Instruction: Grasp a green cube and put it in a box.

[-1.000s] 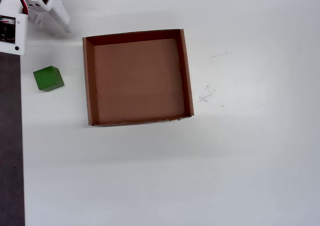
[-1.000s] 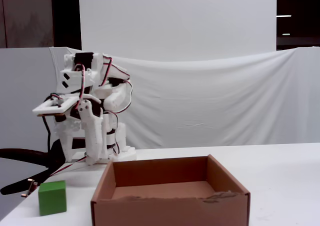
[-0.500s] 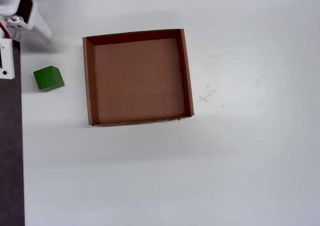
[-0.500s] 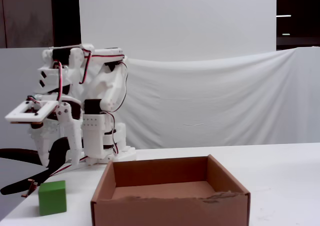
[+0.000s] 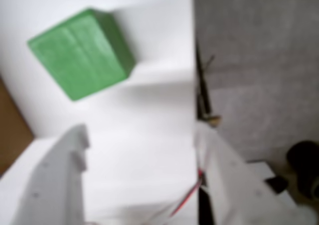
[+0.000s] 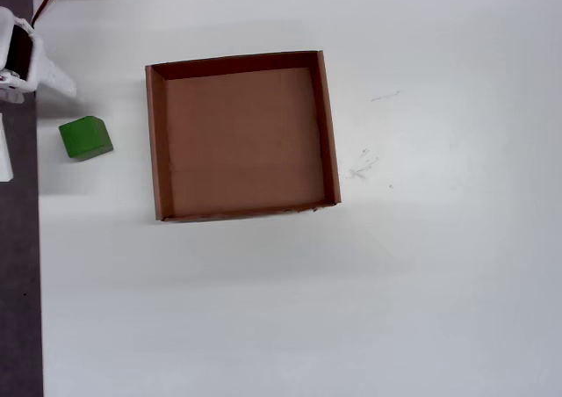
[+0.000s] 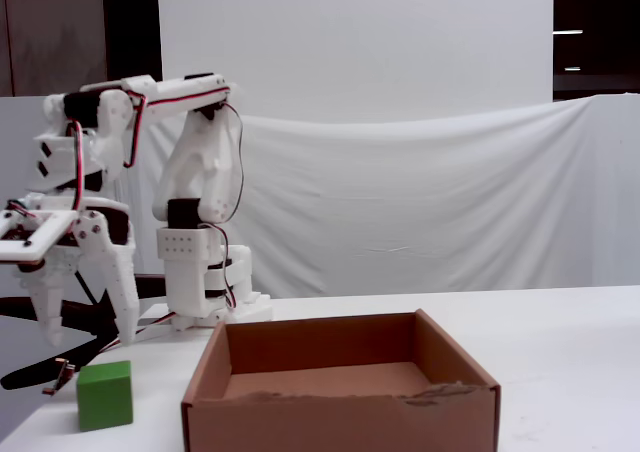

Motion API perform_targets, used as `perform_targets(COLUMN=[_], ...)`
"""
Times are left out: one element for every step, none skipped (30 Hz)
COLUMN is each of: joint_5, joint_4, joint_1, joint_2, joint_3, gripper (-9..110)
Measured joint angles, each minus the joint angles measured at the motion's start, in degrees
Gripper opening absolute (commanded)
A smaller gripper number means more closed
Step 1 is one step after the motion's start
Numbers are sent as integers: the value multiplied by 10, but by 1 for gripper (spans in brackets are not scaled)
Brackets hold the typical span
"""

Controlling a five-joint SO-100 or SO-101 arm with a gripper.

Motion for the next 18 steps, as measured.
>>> perform_targets(joint_5=[-7, -20, -28, -33, -36, -38, -39, -39, -39, -40, -44, -52, -59, -64, -70, -74, -76, -77], joint_4=[1, 5, 11, 17, 23, 25, 27, 28, 28, 28, 28, 28, 28, 28, 28, 30, 33, 33], joint_1=[-4, -7, -11, -17, -22, -28, -33, -36, -40, -44, -46, -47, -48, -48, -48, -49, -51, -54], joint_2=[-7, -17, -25, -34, -45, -53, -59, -69, -75, -82, -89, -96, -104, -112, -120, -124, -128, -134], joint_3=[-4, -11, -17, -25, -35, -45, -53, -62, -69, -75, -78, -83, -86, -90, -96, -101, -105, -110], gripper=[29, 29, 29, 29, 29, 29, 29, 29, 29, 29, 29, 29, 29, 29, 29, 29, 29, 29])
